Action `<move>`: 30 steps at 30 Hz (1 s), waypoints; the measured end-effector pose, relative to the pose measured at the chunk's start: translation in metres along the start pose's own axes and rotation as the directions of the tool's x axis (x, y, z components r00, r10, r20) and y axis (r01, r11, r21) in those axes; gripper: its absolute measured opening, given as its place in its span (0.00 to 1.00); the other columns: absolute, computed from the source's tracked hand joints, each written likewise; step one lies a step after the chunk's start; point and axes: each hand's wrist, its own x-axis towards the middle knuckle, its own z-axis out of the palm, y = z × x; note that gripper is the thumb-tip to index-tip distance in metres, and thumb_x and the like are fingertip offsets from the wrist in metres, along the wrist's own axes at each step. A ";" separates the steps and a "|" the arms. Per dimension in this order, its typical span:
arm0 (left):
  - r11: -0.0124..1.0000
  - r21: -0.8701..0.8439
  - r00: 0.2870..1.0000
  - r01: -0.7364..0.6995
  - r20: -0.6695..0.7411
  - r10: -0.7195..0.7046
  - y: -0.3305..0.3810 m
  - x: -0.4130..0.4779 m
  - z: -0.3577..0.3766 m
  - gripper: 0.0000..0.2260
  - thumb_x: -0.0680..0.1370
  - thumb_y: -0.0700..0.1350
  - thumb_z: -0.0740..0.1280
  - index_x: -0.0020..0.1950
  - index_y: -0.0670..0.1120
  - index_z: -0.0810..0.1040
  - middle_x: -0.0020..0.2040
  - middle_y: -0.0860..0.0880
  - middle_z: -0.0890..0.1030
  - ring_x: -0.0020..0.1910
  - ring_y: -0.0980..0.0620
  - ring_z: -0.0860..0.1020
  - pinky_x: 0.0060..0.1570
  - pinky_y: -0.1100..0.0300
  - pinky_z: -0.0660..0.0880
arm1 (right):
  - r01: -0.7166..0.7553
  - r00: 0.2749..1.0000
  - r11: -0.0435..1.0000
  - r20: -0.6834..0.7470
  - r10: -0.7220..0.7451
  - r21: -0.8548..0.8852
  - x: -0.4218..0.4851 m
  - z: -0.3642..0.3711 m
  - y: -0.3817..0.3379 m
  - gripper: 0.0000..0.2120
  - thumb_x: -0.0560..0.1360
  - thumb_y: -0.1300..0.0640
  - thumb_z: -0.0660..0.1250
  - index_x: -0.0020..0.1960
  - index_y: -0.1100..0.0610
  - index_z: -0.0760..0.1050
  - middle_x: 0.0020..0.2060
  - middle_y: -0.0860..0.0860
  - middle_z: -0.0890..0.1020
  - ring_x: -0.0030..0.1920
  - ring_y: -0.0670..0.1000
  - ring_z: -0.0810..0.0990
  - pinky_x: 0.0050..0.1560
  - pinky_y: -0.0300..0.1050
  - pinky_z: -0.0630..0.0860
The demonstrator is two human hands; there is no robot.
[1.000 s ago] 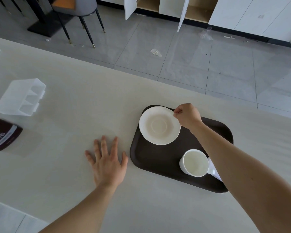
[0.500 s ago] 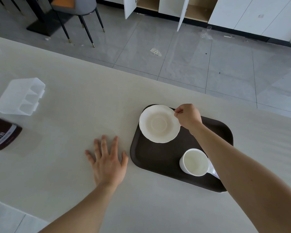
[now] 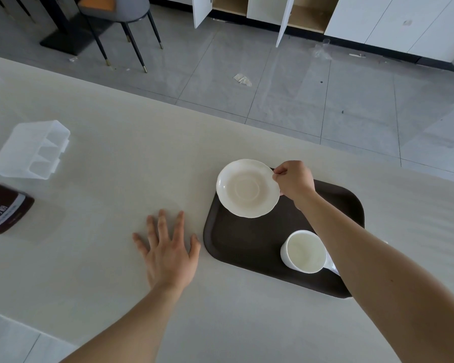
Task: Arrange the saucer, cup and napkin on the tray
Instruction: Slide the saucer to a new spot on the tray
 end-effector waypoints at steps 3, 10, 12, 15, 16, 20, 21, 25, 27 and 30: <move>1.000 -0.001 1.000 -0.005 -0.004 0.005 0.001 0.000 -0.001 0.29 0.76 0.60 0.54 0.77 0.53 0.64 0.78 0.41 0.62 0.79 0.38 0.54 0.74 0.32 0.46 | -0.023 1.000 0.999 -0.017 0.023 0.023 -0.002 0.000 -0.001 0.12 0.72 0.65 0.63 0.35 0.51 0.78 0.37 0.51 0.84 0.35 0.58 0.86 0.43 0.58 0.85; 1.000 -0.005 1.000 0.002 0.009 -0.002 0.001 0.000 -0.002 0.30 0.76 0.61 0.54 0.78 0.53 0.63 0.79 0.42 0.61 0.79 0.38 0.53 0.74 0.32 0.46 | -0.052 0.999 0.998 -0.007 0.053 0.043 -0.002 0.000 -0.001 0.10 0.71 0.65 0.62 0.39 0.54 0.79 0.37 0.52 0.84 0.35 0.58 0.86 0.41 0.60 0.85; 1.000 -0.005 1.000 0.002 0.013 -0.002 0.001 -0.001 -0.002 0.30 0.76 0.61 0.53 0.78 0.54 0.63 0.79 0.42 0.61 0.79 0.38 0.53 0.74 0.32 0.46 | -0.059 0.998 0.997 -0.004 0.060 0.050 -0.002 0.000 -0.001 0.10 0.71 0.65 0.62 0.39 0.55 0.80 0.37 0.52 0.84 0.35 0.58 0.86 0.40 0.60 0.85; 1.000 -0.002 1.000 0.002 0.016 -0.002 0.000 0.000 -0.002 0.30 0.76 0.61 0.53 0.78 0.54 0.63 0.79 0.42 0.61 0.79 0.38 0.53 0.74 0.32 0.45 | -0.062 0.998 0.997 -0.002 0.062 0.056 -0.002 0.001 -0.001 0.10 0.71 0.65 0.62 0.40 0.56 0.80 0.37 0.52 0.84 0.35 0.58 0.86 0.40 0.61 0.85; 1.000 -0.002 1.000 0.002 0.016 -0.002 0.000 0.000 -0.002 0.30 0.76 0.61 0.53 0.78 0.54 0.63 0.79 0.42 0.61 0.79 0.38 0.53 0.74 0.32 0.45 | -0.062 0.998 0.996 0.000 0.062 0.058 -0.001 0.001 -0.001 0.09 0.71 0.66 0.62 0.39 0.56 0.79 0.37 0.52 0.84 0.35 0.58 0.86 0.40 0.61 0.85; 1.000 -0.004 1.000 0.000 0.009 0.000 0.000 0.001 -0.001 0.30 0.76 0.60 0.54 0.77 0.54 0.63 0.79 0.42 0.61 0.79 0.38 0.54 0.74 0.31 0.46 | -0.070 0.998 0.995 0.015 0.069 0.066 0.000 0.001 0.000 0.09 0.70 0.66 0.61 0.41 0.57 0.79 0.37 0.53 0.84 0.35 0.58 0.86 0.42 0.61 0.85; 1.000 -0.004 1.000 0.000 0.007 0.000 0.000 0.001 0.000 0.30 0.76 0.60 0.54 0.77 0.54 0.64 0.78 0.42 0.61 0.79 0.38 0.54 0.74 0.31 0.46 | -0.071 0.997 0.995 0.016 0.070 0.067 0.000 0.001 0.000 0.09 0.70 0.66 0.61 0.42 0.57 0.79 0.37 0.53 0.84 0.35 0.58 0.86 0.43 0.61 0.85; 1.000 0.002 1.000 0.002 0.010 -0.002 0.000 0.001 0.000 0.30 0.76 0.61 0.54 0.77 0.54 0.63 0.79 0.42 0.61 0.79 0.38 0.54 0.74 0.32 0.46 | -0.078 0.997 0.994 0.026 0.076 0.079 0.001 0.000 0.001 0.09 0.71 0.66 0.61 0.42 0.56 0.79 0.38 0.53 0.84 0.34 0.58 0.86 0.44 0.60 0.85; 1.000 0.001 1.000 0.000 0.010 0.000 -0.001 0.001 0.000 0.30 0.76 0.61 0.54 0.77 0.54 0.63 0.79 0.42 0.61 0.79 0.38 0.54 0.74 0.32 0.46 | -0.087 0.996 0.992 0.037 0.084 0.092 0.002 0.000 0.002 0.09 0.72 0.65 0.61 0.43 0.56 0.79 0.38 0.52 0.84 0.34 0.58 0.86 0.46 0.59 0.85; 1.000 0.001 1.000 0.000 0.014 0.000 -0.001 0.001 -0.001 0.30 0.76 0.60 0.54 0.77 0.54 0.63 0.79 0.42 0.61 0.79 0.38 0.54 0.74 0.31 0.46 | -0.093 0.994 0.989 0.063 0.086 0.117 0.001 0.000 0.002 0.07 0.72 0.65 0.63 0.45 0.56 0.78 0.40 0.52 0.84 0.36 0.57 0.87 0.47 0.59 0.85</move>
